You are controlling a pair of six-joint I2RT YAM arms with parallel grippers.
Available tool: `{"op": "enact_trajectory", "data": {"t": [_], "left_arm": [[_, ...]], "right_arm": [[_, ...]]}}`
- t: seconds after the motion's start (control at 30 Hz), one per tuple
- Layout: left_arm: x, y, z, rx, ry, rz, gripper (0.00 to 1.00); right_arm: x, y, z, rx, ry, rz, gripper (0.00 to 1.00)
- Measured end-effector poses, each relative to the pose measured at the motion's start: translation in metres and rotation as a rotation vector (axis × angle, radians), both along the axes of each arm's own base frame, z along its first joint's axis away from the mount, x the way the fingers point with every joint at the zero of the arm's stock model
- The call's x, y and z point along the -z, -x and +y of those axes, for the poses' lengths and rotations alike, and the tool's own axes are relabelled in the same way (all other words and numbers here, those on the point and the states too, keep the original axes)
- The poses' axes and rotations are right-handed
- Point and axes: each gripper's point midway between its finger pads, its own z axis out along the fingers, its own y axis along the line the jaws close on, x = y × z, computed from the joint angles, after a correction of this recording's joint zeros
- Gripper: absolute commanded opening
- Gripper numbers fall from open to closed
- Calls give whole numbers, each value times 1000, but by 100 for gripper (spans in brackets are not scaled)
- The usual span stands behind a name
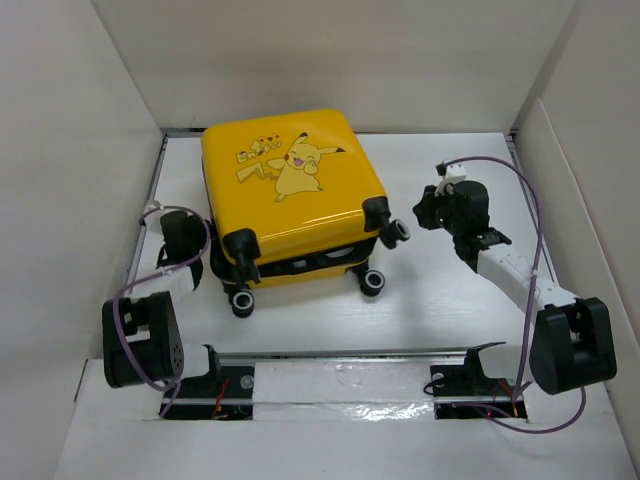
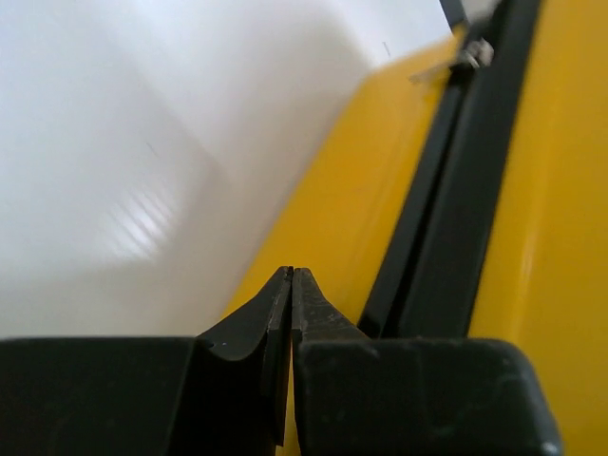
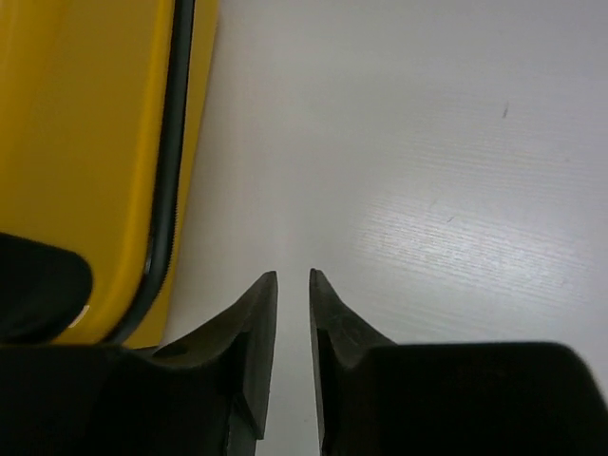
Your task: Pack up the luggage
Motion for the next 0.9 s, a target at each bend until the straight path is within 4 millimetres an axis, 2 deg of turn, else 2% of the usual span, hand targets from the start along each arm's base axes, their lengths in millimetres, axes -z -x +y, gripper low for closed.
{"op": "enact_trajectory", "data": {"t": [0.13,0.2,0.3,0.47,0.6,0.67,0.77,0.9], "left_arm": [[0,25,-52,110,-11,-35,0],[-1,39,-70,155,-28,-48,0],[2,58,-85,212,-30,-59,0],[20,86,-103,310,-25,-33,0],[37,103,-114,355,-44,-2,0],[40,108,-119,370,-54,-2,0],[48,116,-126,396,-57,6,0],[66,128,-135,443,-55,52,0]], "right_arm": [[15,-7,-7,34,40,37,38],[24,-15,-22,84,72,60,39],[42,-28,-35,138,104,118,39],[57,-53,-24,114,106,177,39],[51,-77,-8,75,94,166,38],[40,-96,2,59,88,142,37],[11,-136,24,16,82,70,38],[-25,-170,39,-6,77,3,45]]}}
